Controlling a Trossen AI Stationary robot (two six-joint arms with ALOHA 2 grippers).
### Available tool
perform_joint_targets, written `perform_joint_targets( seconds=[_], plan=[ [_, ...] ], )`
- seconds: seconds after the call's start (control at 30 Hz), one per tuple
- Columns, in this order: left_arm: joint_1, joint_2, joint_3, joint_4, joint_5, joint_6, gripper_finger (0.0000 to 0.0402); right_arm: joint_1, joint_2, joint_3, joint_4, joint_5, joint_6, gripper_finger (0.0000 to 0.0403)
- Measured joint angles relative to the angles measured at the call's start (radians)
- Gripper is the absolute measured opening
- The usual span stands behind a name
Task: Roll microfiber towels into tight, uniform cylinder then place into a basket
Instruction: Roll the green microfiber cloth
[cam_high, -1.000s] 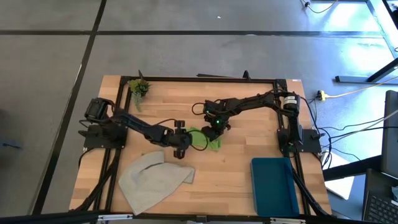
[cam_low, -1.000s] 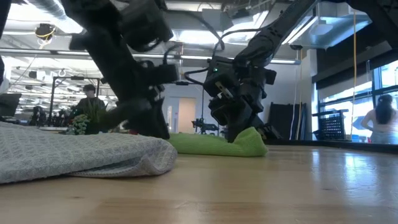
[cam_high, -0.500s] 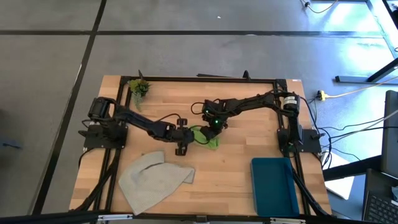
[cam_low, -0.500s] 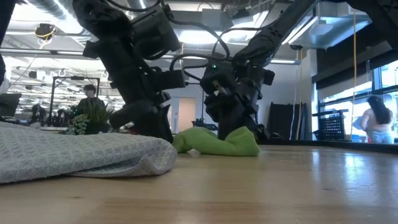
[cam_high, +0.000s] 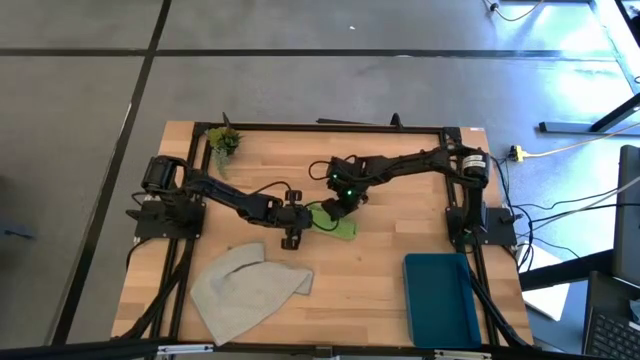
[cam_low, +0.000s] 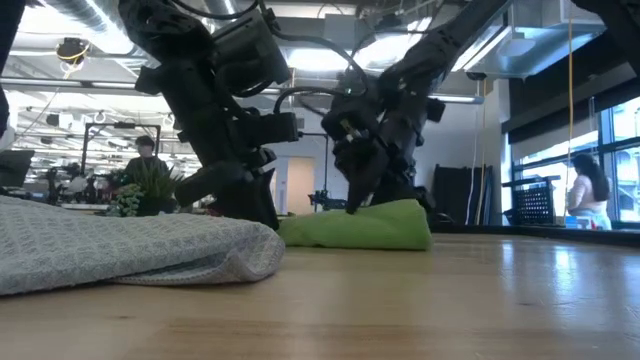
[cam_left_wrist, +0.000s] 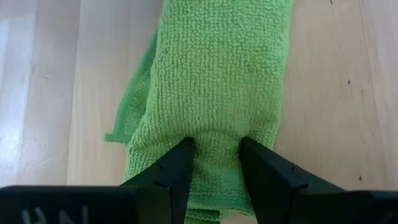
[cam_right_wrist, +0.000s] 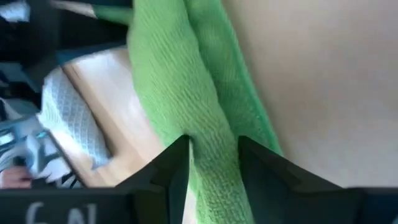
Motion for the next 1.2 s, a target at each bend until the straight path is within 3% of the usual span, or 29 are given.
perform_joint_targets(
  seconds=[0.3,0.67,0.97,1.2],
  plan=[
    [0.003,0.0,0.0,-0.001,0.028,-0.023,0.0133,0.058,-0.129,0.0,-0.091,0.223,-0.073,0.0137],
    [0.006,0.0,0.0,-0.002,0.04,-0.047,0.0133,0.294,-0.193,0.0,-0.101,0.566,-0.327,0.0136],
    [0.003,0.0,0.0,-0.002,0.017,-0.05,0.0133,0.426,-0.193,0.0,-0.119,0.731,-0.446,0.0136],
    [0.002,0.0,0.0,0.0,0.002,-0.029,0.0133,0.471,-0.193,0.001,-0.123,0.738,-0.496,0.0136]
  ],
)
